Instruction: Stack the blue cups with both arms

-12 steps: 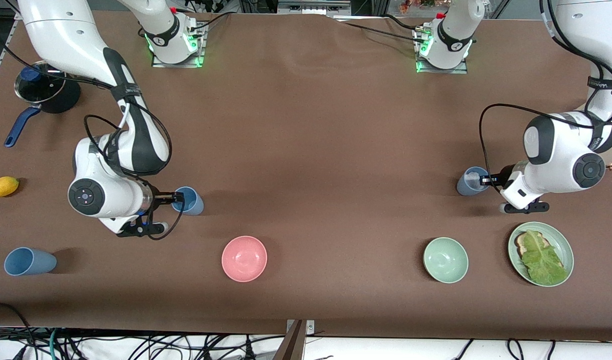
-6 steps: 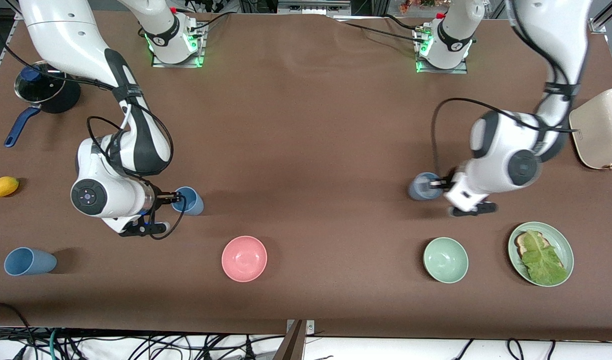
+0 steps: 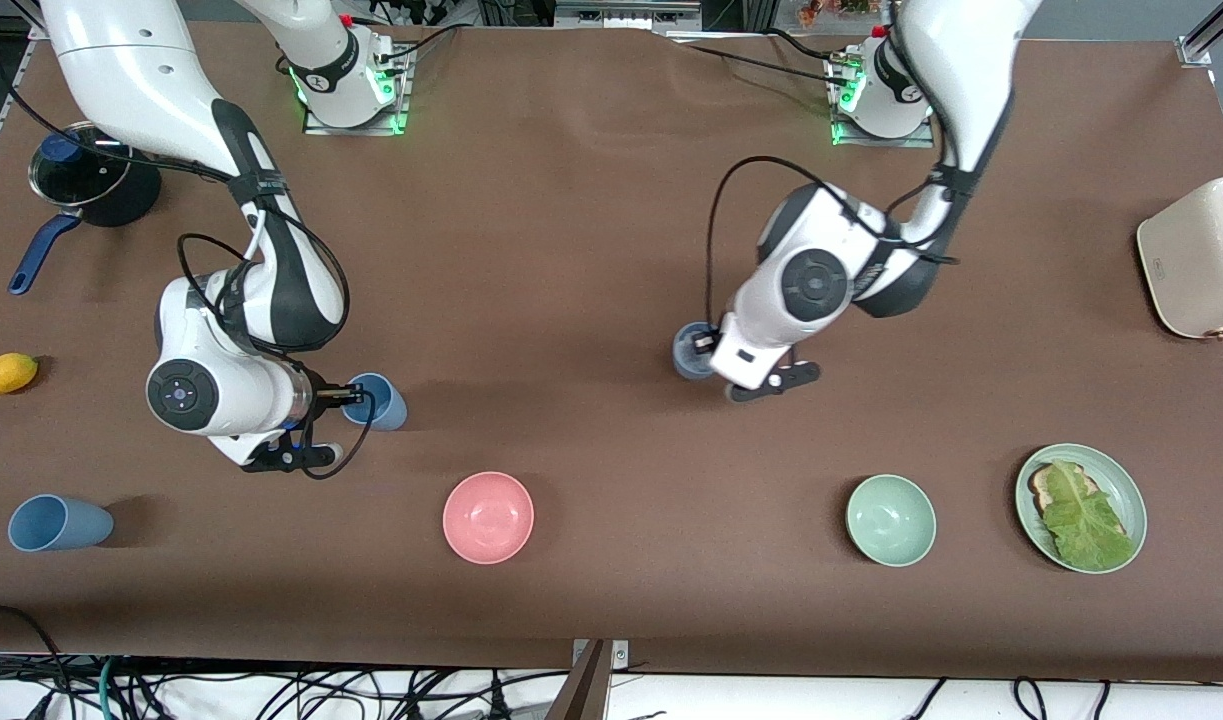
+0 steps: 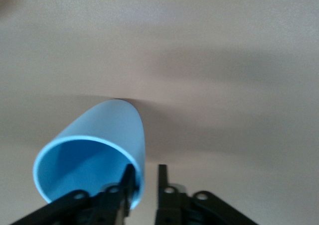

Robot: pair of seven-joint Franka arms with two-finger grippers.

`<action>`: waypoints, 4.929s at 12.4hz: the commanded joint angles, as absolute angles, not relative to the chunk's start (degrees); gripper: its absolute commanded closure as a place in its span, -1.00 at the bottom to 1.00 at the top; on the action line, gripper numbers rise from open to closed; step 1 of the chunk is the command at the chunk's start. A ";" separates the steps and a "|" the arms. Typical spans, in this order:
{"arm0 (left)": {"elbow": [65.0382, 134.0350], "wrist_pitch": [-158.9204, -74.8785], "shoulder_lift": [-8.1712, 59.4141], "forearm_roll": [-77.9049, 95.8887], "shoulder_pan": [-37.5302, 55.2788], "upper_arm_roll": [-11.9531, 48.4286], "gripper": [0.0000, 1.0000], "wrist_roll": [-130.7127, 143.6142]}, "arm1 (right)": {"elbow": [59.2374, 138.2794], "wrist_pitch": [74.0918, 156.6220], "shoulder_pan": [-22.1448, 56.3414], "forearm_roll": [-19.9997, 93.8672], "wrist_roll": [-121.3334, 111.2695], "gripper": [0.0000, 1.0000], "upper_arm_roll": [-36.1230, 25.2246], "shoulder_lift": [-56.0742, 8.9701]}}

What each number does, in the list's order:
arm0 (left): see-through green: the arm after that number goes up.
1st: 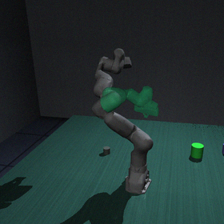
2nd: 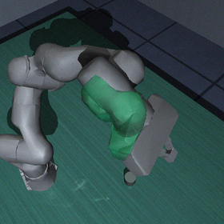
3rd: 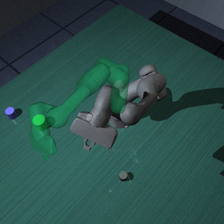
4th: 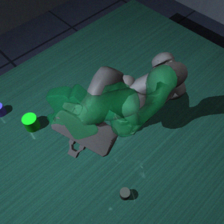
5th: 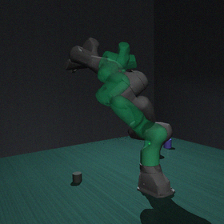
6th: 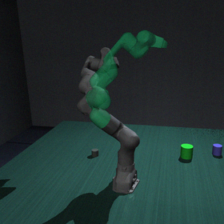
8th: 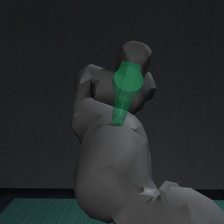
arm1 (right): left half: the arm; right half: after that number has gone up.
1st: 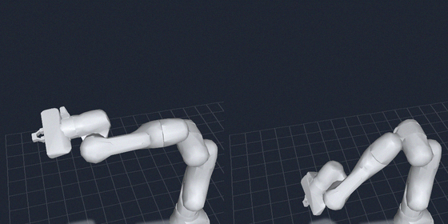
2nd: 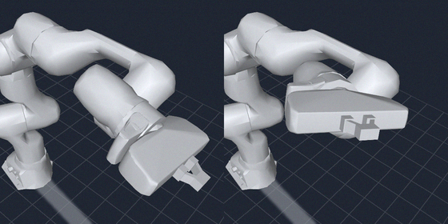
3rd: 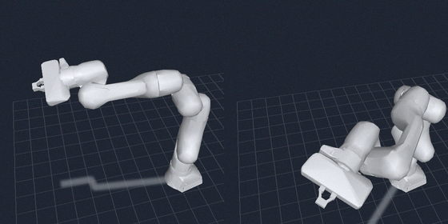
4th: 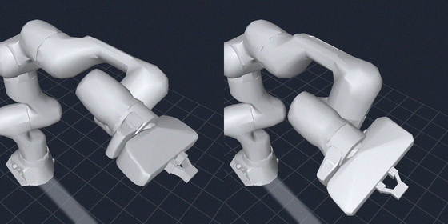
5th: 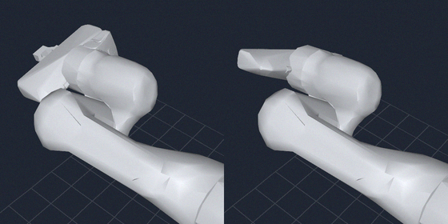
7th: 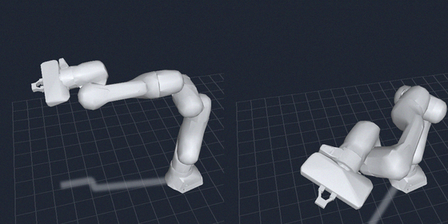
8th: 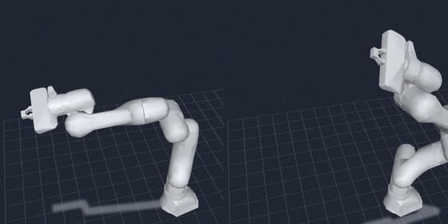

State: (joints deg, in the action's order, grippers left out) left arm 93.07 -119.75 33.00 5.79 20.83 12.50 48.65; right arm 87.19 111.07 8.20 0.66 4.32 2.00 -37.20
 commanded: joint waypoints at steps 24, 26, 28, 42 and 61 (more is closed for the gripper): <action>85.87 -98.53 26.54 -6.68 -17.40 10.90 -1.00 6.68 | 65.65 106.41 38.48 5.01 57.63 1.00 7.91 -37.34; 84.29 -98.35 26.54 -6.51 -16.70 11.42 -1.00 6.77 | 64.17 110.64 39.81 4.48 59.67 1.00 7.82 -40.06; 83.41 -95.73 26.02 -6.50 -16.70 13.26 -1.00 6.77 | 61.97 111.62 40.60 4.05 60.29 1.00 7.56 -42.44; 97.02 -102.42 9.07 -5.98 -1.85 0.35 -1.00 12.49 | 61.96 115.13 40.61 0.79 60.21 1.00 7.65 -46.23; 94.83 -94.22 4.75 -0.08 1.22 -4.66 -1.00 7.65 | 64.32 90.71 17.51 0.88 24.54 -1.00 1.42 -28.94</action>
